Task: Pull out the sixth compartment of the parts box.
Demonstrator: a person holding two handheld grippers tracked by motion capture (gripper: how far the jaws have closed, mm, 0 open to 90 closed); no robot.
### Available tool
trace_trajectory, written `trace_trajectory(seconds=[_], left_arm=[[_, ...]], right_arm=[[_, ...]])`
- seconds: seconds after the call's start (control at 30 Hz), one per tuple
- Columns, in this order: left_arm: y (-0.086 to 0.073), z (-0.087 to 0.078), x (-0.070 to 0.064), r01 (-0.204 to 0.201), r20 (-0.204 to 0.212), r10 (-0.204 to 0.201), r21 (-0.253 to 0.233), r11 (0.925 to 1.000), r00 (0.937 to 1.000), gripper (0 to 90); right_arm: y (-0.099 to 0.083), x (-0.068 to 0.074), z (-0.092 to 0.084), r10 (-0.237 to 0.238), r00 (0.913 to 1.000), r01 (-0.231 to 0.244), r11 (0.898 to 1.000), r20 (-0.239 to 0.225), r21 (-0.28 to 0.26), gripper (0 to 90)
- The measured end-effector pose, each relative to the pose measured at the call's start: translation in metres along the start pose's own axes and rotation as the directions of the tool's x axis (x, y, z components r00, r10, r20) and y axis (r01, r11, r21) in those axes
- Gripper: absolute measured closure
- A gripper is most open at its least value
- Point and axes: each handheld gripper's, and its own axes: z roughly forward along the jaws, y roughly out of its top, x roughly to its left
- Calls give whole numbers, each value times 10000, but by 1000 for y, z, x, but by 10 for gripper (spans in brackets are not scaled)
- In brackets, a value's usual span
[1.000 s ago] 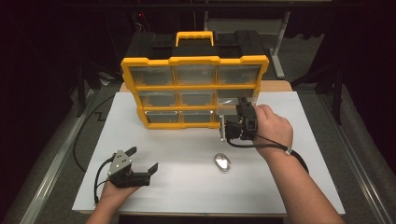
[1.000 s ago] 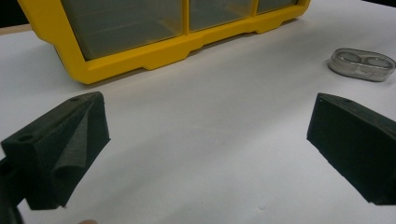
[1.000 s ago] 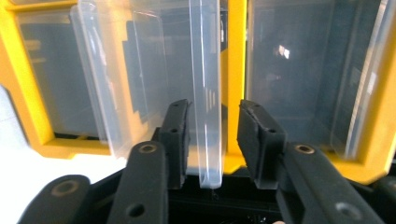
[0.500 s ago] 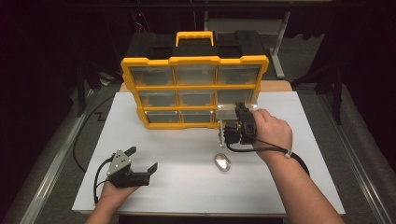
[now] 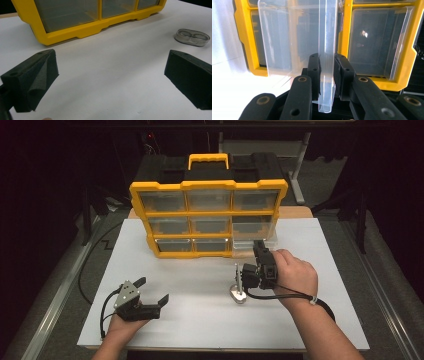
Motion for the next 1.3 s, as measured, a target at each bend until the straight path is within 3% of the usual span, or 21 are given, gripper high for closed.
trace_trajectory(seconds=[0.63,0.83,0.9,0.93,1.13,1.3], left_arm=[[0,0,0,-47,27,47,-1,10000,10000,3],[0,-1,1,-28,26,28,-30,10000,10000,3],[0,-1,1,-33,38,33,-45,10000,10000,3],[0,-1,1,-25,38,25,-44,10000,10000,3],[0,-1,0,21,31,-21,-66,10000,10000,3],[0,-1,0,29,16,-29,-117,9999,10000,3]], right_arm=[[0,4,-7,84,9999,-82,9998,137,-207,763],[-2,4,-12,442,9990,-443,9988,-21,-215,660],[-4,3,-16,345,9994,-343,9990,65,-292,631],[-6,5,-18,568,9984,-567,9978,16,-339,621],[-16,18,-25,526,9983,-533,9981,-231,-294,552],[-26,40,-24,683,9956,-691,9976,-647,-91,482]])
